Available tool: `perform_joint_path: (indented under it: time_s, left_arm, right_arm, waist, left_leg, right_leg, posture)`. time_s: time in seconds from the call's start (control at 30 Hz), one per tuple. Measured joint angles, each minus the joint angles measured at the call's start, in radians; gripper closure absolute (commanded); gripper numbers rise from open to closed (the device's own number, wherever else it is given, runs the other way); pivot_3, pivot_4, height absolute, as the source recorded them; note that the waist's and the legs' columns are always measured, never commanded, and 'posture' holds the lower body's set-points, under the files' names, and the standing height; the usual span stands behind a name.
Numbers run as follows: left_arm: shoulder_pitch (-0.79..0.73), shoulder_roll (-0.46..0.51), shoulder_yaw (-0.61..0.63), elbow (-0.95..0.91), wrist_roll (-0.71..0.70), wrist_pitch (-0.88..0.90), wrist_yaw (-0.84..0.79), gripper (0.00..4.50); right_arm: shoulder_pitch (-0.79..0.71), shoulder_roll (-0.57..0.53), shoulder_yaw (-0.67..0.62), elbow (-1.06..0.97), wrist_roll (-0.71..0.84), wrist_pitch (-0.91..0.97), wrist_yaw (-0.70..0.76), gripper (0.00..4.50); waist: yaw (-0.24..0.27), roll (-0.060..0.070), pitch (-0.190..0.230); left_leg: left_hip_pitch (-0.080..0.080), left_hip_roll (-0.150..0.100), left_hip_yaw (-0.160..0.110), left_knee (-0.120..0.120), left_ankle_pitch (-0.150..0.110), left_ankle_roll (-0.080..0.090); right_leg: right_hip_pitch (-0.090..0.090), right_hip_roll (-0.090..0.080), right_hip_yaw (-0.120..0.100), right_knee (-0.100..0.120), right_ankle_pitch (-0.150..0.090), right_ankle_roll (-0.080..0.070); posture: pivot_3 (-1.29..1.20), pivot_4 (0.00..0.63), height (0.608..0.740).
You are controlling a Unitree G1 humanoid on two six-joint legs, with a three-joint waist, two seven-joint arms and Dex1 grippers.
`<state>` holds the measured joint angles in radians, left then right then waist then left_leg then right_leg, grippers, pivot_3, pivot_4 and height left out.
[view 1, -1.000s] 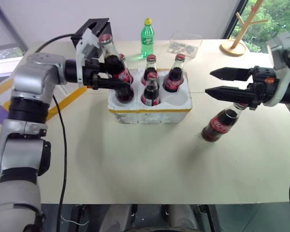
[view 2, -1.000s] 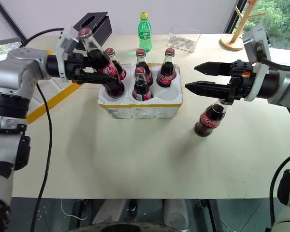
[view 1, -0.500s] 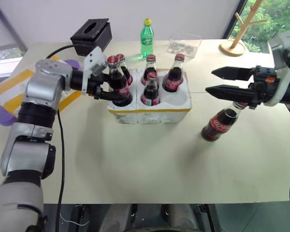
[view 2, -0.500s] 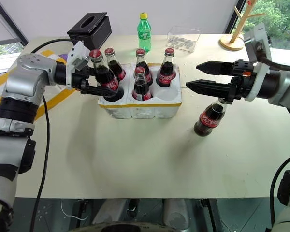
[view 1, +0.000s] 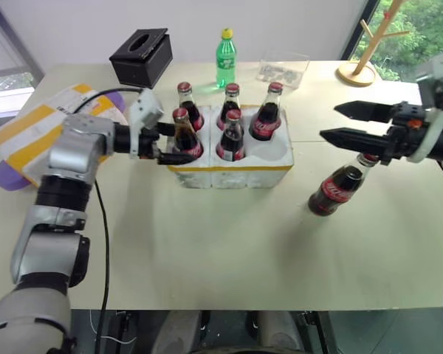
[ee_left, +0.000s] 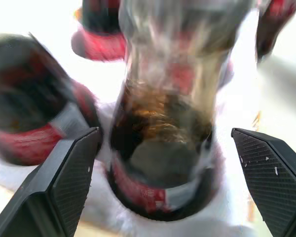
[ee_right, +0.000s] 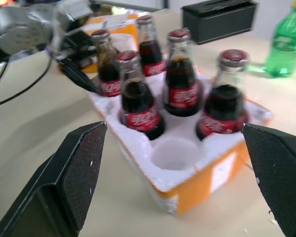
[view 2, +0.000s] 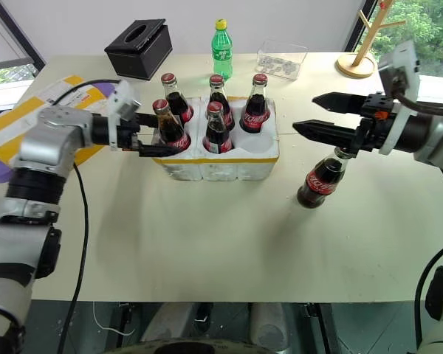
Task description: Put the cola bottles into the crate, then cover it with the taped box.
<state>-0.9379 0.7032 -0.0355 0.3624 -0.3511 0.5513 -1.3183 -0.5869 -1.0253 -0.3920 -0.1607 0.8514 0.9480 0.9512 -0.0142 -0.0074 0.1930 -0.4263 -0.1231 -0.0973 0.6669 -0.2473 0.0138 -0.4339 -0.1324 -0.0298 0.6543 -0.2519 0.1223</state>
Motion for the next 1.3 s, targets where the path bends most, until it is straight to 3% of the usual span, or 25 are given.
perform_joint_path:
  time_s: [0.17, 0.27, 0.47, 0.57, 0.73, 0.9, 1.3]
  left_arm:
    - [0.014, 0.177, 0.195, -0.240, -0.258, 0.301, -0.045, 0.04]
    - [0.096, 0.247, 0.268, -0.386, -0.372, 0.401, -0.058, 0.04]
    - [0.336, 0.249, 0.281, -0.592, -0.444, 0.420, -0.003, 0.04]
    - [0.392, 0.216, 0.260, -0.630, -0.435, 0.382, 0.049, 0.04]
    - [0.457, 0.170, 0.199, -0.667, -0.391, 0.305, 0.117, 0.04]
    - [0.475, 0.161, 0.166, -0.698, -0.383, 0.273, 0.142, 0.04]
    - [0.476, 0.156, 0.162, -0.712, -0.403, 0.272, 0.186, 0.04]
  right_arm:
    - [0.126, -0.101, -0.250, -0.024, 0.038, 0.040, 0.028, 0.00]
    - [0.259, -0.105, -0.395, -0.065, 0.037, 0.066, 0.037, 0.00]
    - [0.520, 0.001, -0.692, -0.173, 0.038, 0.130, -0.003, 0.00]
    - [0.679, 0.110, -0.740, -0.271, 0.034, 0.128, -0.020, 0.00]
    - [0.895, 0.333, -0.638, -0.441, -0.059, -0.019, -0.081, 0.00]
    - [0.939, 0.480, -0.462, -0.471, -0.156, -0.172, -0.182, 0.00]
    - [0.828, 0.504, -0.252, -0.347, -0.207, -0.321, -0.282, 0.00]
  waist:
    - [0.002, 0.000, 0.000]
    - [0.006, 0.002, -0.001]
    - [0.026, 0.002, -0.002]
    - [0.030, 0.002, -0.002]
    - [0.026, 0.003, -0.002]
    - [0.027, 0.004, -0.003]
    - [0.027, 0.004, -0.003]
  left_leg:
    - [0.001, 0.000, 0.000, -0.001, -0.001, 0.001]
    - [0.007, 0.000, 0.000, 0.000, -0.004, 0.007]
    - [0.017, 0.002, 0.000, -0.002, -0.004, 0.007]
    - [0.017, 0.002, 0.000, -0.003, -0.004, 0.007]
    - [0.017, 0.001, 0.000, -0.003, -0.005, 0.007]
    - [0.018, 0.002, 0.000, -0.004, -0.005, 0.007]
    - [0.018, 0.002, 0.000, -0.004, -0.005, 0.007]
  right_leg:
    - [0.002, 0.000, 0.000, -0.002, 0.000, 0.000]
    - [0.009, 0.000, 0.000, -0.004, 0.000, 0.000]
    - [0.019, 0.000, 0.001, -0.006, 0.000, 0.000]
    - [0.020, 0.000, 0.001, -0.007, 0.000, 0.000]
    - [0.020, 0.000, 0.002, -0.008, 0.000, 0.000]
    - [0.019, 0.000, 0.002, -0.008, 0.000, -0.001]
    - [0.019, 0.001, 0.002, -0.008, 0.000, -0.001]
  posture:
    - [0.00, 0.150, 0.739]
    - [0.00, 0.150, 0.739]
    - [0.00, 0.150, 0.739]
    - [0.00, 0.150, 0.739]
    - [0.00, 0.150, 0.739]
    - [0.00, 0.150, 0.739]
    - [0.00, 0.150, 0.739]
